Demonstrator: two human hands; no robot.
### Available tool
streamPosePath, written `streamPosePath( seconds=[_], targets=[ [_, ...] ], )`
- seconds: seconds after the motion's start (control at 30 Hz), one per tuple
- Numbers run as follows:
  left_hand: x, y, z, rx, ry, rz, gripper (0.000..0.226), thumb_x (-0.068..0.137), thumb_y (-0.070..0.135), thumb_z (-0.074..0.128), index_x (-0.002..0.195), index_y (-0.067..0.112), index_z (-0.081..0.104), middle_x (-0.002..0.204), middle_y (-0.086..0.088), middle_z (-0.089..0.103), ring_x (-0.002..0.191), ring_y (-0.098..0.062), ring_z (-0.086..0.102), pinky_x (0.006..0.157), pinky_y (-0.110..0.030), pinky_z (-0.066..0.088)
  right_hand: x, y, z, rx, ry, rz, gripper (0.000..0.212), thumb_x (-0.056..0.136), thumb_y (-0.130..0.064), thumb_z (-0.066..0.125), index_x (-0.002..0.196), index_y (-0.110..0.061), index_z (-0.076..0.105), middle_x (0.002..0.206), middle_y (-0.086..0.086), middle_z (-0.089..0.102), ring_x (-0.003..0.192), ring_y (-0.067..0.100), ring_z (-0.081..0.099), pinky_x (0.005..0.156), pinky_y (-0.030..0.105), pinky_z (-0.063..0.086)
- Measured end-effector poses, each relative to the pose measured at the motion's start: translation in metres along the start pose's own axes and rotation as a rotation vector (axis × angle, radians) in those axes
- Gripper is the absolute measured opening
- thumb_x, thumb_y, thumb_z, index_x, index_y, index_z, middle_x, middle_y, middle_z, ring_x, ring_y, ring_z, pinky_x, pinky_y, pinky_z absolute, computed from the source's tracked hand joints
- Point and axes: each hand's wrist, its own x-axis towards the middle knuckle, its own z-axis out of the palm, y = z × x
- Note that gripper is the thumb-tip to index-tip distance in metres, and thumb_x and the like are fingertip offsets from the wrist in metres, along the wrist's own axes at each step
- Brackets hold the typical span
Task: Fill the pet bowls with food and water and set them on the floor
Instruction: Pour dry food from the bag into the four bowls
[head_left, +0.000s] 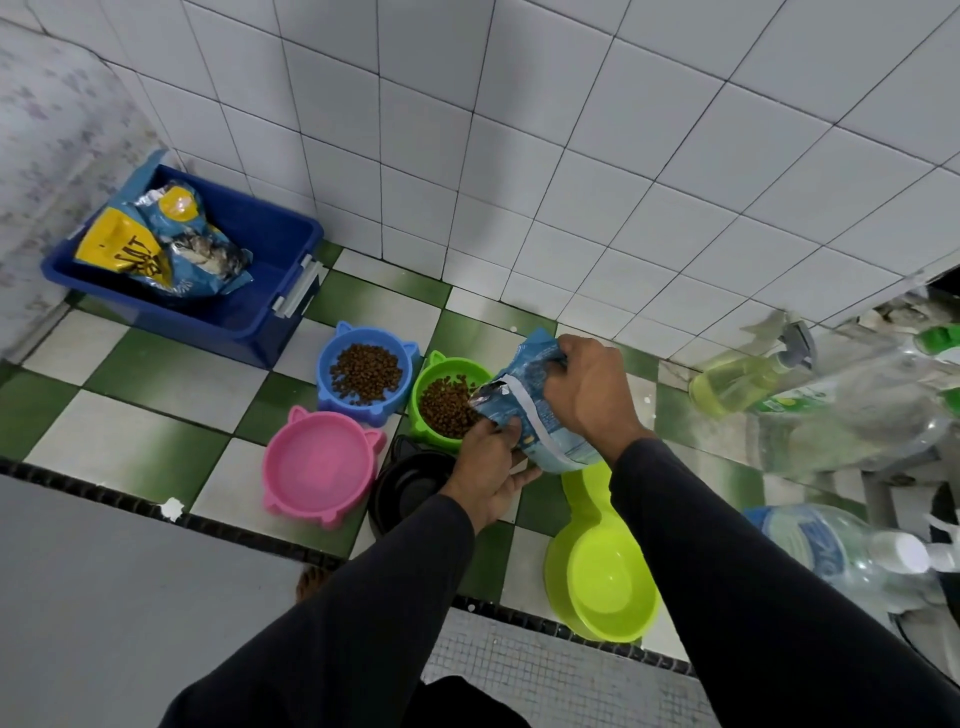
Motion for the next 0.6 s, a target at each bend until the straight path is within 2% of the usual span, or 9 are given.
streamPosePath(
  seconds=[0.1,0.2,0.37,0.47,0.6],
  targets=[
    [-0.005,0.001,0.000,0.054,0.017,0.021,0.022,0.109,0.017,0.049,0.126,0.026,0.059,0.123,-0.006,0.070,0.113,-0.028,0.066,0.087,-0.046,0.054,-0.009,0.006,-0.001,0.070,0.037,0.048,0.014,0.081,-0.013,0.052,0.070,-0.021,0.052,0.064,0.000,0.055,0.064,0.030,0.057,0.060,0.031,0.045],
    [-0.010,0.002,0.001,0.099,0.013,0.041,0.027,0.109,0.016,0.051,0.133,0.026,0.058,0.127,-0.005,0.070,0.114,-0.026,0.066,0.089,-0.045,0.054,-0.017,0.010,-0.003,0.130,0.082,0.096,0.013,0.082,-0.013,0.051,0.072,-0.018,0.058,0.067,0.000,0.060,0.068,0.028,0.062,0.062,0.034,0.051],
    [-0.020,0.006,-0.001,0.140,0.003,0.067,0.034,0.107,0.015,0.054,0.138,0.027,0.054,0.130,-0.004,0.069,0.117,-0.026,0.066,0.084,-0.042,0.055,-0.028,0.014,-0.003,0.224,0.133,0.217,0.012,0.087,-0.012,0.053,0.083,-0.008,0.063,0.079,0.011,0.068,0.071,0.032,0.066,0.066,0.045,0.059],
    [-0.025,0.008,-0.002,0.153,-0.010,0.082,0.035,0.106,0.012,0.055,0.139,0.026,0.053,0.131,-0.004,0.069,0.116,-0.026,0.067,0.079,-0.040,0.057,-0.036,0.014,-0.004,0.240,0.198,0.251,0.012,0.090,-0.012,0.055,0.088,-0.008,0.066,0.082,0.010,0.069,0.073,0.028,0.066,0.067,0.041,0.059],
    [-0.037,0.011,-0.005,0.186,-0.032,0.103,0.034,0.106,0.010,0.055,0.134,0.028,0.052,0.124,-0.001,0.071,0.108,-0.022,0.070,0.070,-0.036,0.058,-0.049,0.009,-0.005,0.252,0.279,0.262,0.011,0.089,-0.009,0.057,0.090,-0.004,0.067,0.087,0.011,0.070,0.078,0.028,0.063,0.068,0.031,0.050]
  ],
)
